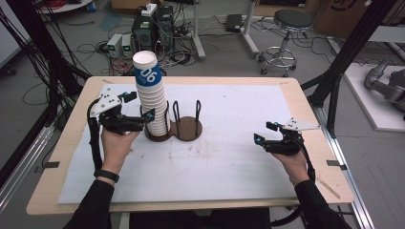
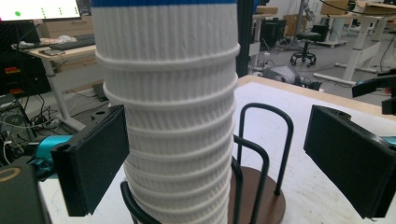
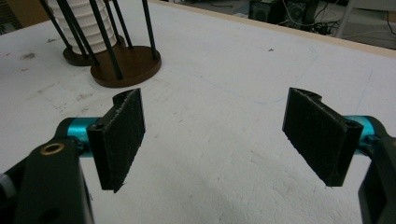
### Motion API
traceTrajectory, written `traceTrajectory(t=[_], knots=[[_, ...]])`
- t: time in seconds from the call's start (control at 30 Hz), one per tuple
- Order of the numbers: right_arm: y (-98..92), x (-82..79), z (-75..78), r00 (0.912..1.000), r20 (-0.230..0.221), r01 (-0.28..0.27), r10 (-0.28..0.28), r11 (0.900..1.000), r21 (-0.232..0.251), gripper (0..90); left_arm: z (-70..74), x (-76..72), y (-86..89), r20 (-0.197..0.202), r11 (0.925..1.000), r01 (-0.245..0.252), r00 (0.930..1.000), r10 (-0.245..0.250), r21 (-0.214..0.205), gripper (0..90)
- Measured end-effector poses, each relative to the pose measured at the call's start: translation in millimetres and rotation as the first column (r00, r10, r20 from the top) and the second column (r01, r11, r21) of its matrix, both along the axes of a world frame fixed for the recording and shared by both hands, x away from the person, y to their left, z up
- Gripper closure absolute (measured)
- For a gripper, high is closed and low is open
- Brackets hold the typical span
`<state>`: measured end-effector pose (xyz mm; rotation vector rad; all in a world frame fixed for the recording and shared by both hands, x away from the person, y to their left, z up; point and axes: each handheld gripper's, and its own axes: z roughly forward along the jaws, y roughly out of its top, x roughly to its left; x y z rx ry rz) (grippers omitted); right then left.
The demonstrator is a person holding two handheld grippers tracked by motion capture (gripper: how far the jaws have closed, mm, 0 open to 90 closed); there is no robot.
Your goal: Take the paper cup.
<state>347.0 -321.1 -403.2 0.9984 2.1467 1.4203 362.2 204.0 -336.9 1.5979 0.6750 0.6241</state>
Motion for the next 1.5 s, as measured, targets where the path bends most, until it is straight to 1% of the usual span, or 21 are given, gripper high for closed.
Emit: traceTrajectory(t=[0.13, 0.17, 0.23, 0.27, 0.33, 0.47, 0.5, 0.57, 0.63, 0.7, 0.77, 0.8, 0.83, 0.97, 1.07, 1.1, 1.13, 1.43, 1.5], knots=[[0.4, -0.3, 0.2, 1.0, 0.002, 0.0, 0.0, 1.0, 0.001, 21.6, 1.3, 7.2, -0.2, 0.001, 0.9999, -0.015, 0.9999, 0.015, -0.003, 6.7], [0.4, -0.3, 0.2, 1.0, 0.002, 0.0, 0.0, 1.0, 0.001, 21.6, 1.6, 8.9, -0.6, 0.0, 0.9999, -0.014, 0.9999, 0.014, -0.009, 6.7], [0.6, -0.4, 0.3, 1.0, 0.004, -0.002, 0.002, 1.0, 0.0, 21.6, 1.2, 11.8, -0.8, 0.01, 0.9995, -0.02, 0.9997, 0.021, -0.025, 6.7], [0.7, -0.3, 0.3, 1.0, 0.004, -0.002, 0.002, 1.0, 0.001, 21.6, 0.8, 13.6, -0.6, 0.006, 0.9993, -0.017, 0.9998, 0.017, -0.032, 6.7], [1.0, -0.1, 0.0, 1.0, 0.003, -0.003, 0.003, 1.0, 0.001, 21.6, 0.1, 17.5, -1.3, -0.002, 0.9994, -0.021, 0.9998, 0.021, -0.029, 6.7], [1.6, -0.2, 0.0, 1.0, 0.005, -0.004, 0.004, 1.0, 0.0, 21.6, 0.2, 25.2, -2.0, -0.005, 0.999, -0.022, 0.9997, 0.022, -0.039, 6.7], [1.6, -0.4, 0.0, 1.0, 0.002, -0.003, 0.003, 1.0, 0.0, 21.6, 0.1, 27.4, -2.3, -0.007, 0.9988, -0.015, 0.9999, 0.015, -0.046, 6.7], [1.5, -0.1, -0.1, 1.0, 0.002, -0.004, 0.004, 1.0, -0.001, 21.6, 0.7, 30.8, -3.2, -0.014, 0.999, -0.019, 0.9997, 0.018, -0.042, 6.7], [1.4, 0.0, 0.0, 1.0, 0.005, -0.004, 0.004, 1.0, 0.002, 21.6, 1.3, 34.1, -3.4, -0.016, 0.9988, -0.013, 0.9998, 0.012, -0.047, 6.7], [1.6, 0.0, -0.1, 1.0, 0.003, -0.006, 0.006, 1.0, 0.0, 21.6, 2.1, 37.0, -4.5, -0.021, 0.999, -0.01, 0.9997, 0.009, -0.043, 6.7], [1.9, -0.1, -0.1, 1.0, 0.004, -0.007, 0.007, 1.0, -0.001, 21.6, 2.1, 38.9, -5.5, -0.016, 0.9986, -0.001, 0.9999, 0.0, -0.053, 6.7], [2.0, -0.2, -0.1, 1.0, 0.004, -0.008, 0.008, 1.0, -0.001, 21.6, 1.9, 40.1, -6.1, -0.018, 0.9988, 0.004, 0.9998, -0.005, -0.05, 6.7], [2.3, -0.2, -0.1, 1.0, 0.005, -0.008, 0.008, 1.0, -0.001, 21.6, 1.6, 41.1, -6.7, -0.023, 0.999, 0.002, 0.9997, -0.003, -0.045, 6.7], [2.8, -0.1, -0.4, 1.0, 0.003, -0.009, 0.009, 1.0, -0.001, 21.6, 0.2, 44.9, -7.5, -0.028, 0.9985, -0.006, 0.9996, 0.005, -0.054, 6.7], [3.0, -0.2, -0.4, 0.9999, 0.005, -0.012, 0.012, 0.9999, -0.003, 21.6, 0.2, 46.6, -8.3, -0.035, 0.9982, -0.002, 0.9994, 0.0, -0.06, 7.9], [3.0, -0.2, -0.4, 0.9999, 0.005, -0.012, 0.012, 0.9999, -0.003, 21.6, 0.3, 46.8, -8.1, -0.034, 0.998, 0.008, 0.9994, -0.01, -0.063, 7.9], [3.0, -0.1, -0.4, 0.9999, 0.004, -0.012, 0.012, 0.9999, -0.003, 21.6, 0.3, 46.9, -8.0, -0.032, 0.9981, 0.014, 0.9994, -0.016, -0.06, 10.8], [4.9, -0.8, 0.2, 0.9999, 0.005, -0.015, 0.015, 0.9999, -0.002, 21.6, 1.1, 46.0, -7.5, -0.036, 0.9985, 0.01, 0.9993, -0.012, -0.054, 11.4], [6.0, -1.2, 2.1, 0.9998, 0.009, -0.02, 0.02, 0.9998, 0.006, 21.6, 1.1, 46.0, -7.3, -0.036, 0.9985, 0.011, 0.9993, -0.013, -0.054, 11.4]])
